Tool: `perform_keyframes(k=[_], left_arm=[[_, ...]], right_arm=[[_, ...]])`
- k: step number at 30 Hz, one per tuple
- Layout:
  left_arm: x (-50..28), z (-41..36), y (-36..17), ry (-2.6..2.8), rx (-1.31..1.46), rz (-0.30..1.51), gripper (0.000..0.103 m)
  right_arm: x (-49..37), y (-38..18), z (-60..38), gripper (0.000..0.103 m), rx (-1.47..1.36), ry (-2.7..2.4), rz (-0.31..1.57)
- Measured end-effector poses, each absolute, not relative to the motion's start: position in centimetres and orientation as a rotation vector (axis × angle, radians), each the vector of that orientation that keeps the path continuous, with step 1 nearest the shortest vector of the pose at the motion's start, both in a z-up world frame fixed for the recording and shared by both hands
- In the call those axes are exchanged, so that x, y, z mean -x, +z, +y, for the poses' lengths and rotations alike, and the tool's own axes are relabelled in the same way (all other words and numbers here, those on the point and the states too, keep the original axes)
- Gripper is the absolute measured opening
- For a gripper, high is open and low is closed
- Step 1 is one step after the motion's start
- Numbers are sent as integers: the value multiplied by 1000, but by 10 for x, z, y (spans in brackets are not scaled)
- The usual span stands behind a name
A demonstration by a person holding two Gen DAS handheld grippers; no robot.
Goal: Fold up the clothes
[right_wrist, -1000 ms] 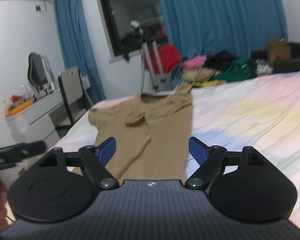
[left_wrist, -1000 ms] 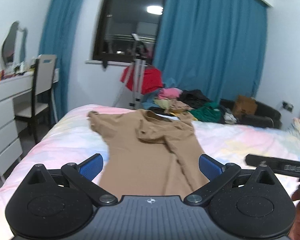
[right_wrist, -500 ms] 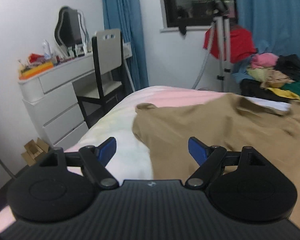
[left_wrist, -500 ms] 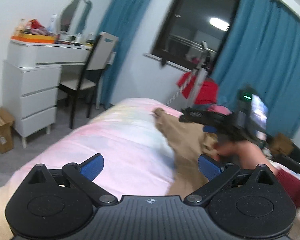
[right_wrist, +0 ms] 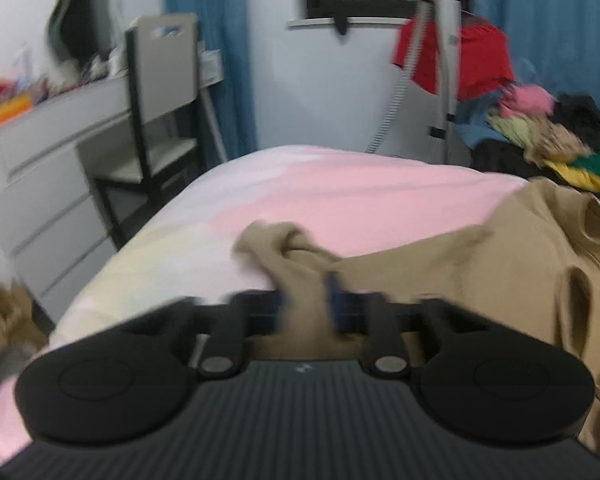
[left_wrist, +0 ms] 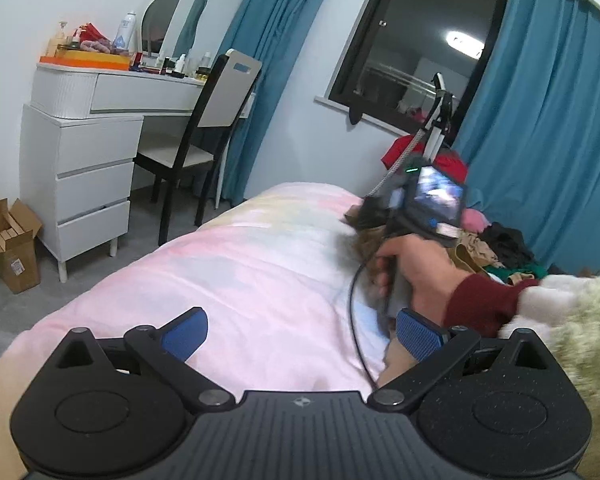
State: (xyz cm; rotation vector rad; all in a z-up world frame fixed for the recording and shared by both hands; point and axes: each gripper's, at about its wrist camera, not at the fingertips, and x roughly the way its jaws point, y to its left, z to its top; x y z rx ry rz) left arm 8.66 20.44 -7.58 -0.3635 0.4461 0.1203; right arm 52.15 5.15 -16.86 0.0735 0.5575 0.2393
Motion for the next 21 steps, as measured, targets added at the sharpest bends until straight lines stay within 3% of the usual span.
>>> perform_keyframes(k=[10,14,21], left_arm=[[-67,180,-61,94,328,389,101],[-62,162,-56,86,285,380,100],[-69,124,-67,40,218,428,100]], right_arm=[[-475,-90,-94,8,-296,208,352],[-465,-91,-171,8,-390,105,341],[-463,-154,-276,8,-551,-60,423]])
